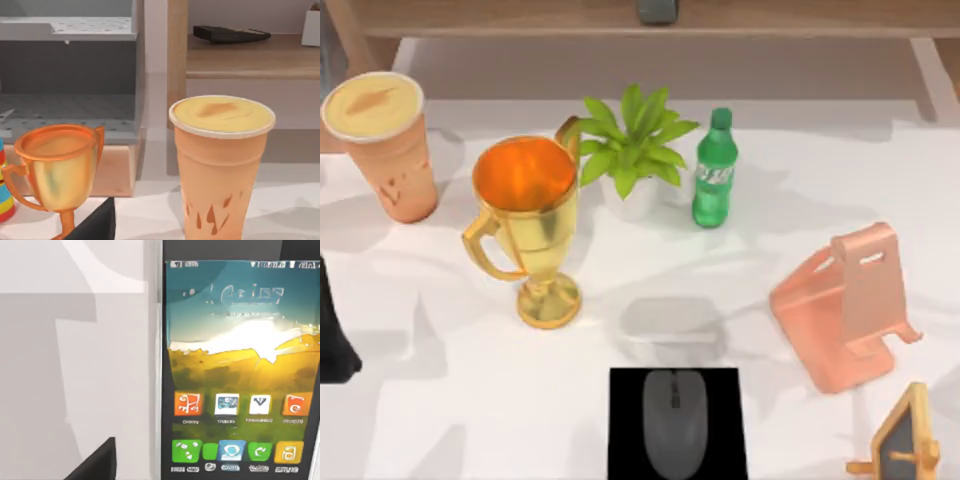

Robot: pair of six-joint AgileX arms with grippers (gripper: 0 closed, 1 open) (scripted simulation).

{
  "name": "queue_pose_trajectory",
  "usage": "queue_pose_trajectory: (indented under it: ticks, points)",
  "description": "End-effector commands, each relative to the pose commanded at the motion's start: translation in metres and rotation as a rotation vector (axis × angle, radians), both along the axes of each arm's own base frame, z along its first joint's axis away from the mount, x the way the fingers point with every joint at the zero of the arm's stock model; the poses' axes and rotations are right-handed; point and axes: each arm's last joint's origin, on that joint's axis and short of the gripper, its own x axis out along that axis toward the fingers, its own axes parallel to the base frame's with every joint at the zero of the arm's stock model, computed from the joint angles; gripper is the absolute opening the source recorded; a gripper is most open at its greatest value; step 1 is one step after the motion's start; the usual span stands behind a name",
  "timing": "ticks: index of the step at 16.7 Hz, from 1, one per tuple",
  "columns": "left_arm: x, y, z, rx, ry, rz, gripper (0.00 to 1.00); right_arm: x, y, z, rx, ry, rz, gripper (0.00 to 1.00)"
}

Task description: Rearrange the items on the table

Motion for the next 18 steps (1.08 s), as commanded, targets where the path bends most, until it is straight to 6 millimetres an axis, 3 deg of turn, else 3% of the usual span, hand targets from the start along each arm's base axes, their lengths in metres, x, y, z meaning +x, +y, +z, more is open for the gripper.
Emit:
queue_pose_trajectory:
  ticks: [6, 13, 18]
  points:
    - [0.0, 0.0, 0.0, 0.0, 0.0, 0.0, 1.0, 0.001, 0.0, -0.005, 0.001, 0.001, 0.002, 1.0]
    - [0.0, 0.0, 0.0, 0.0, 0.0, 0.0, 1.0, 0.002, -0.001, -0.064, -0.002, -0.002, 0.0, 1.0]
    - [0.0, 0.0, 0.0, 0.0, 0.0, 0.0, 1.0, 0.002, 0.0, -0.07, 0.0, 0.0, 0.0, 1.0]
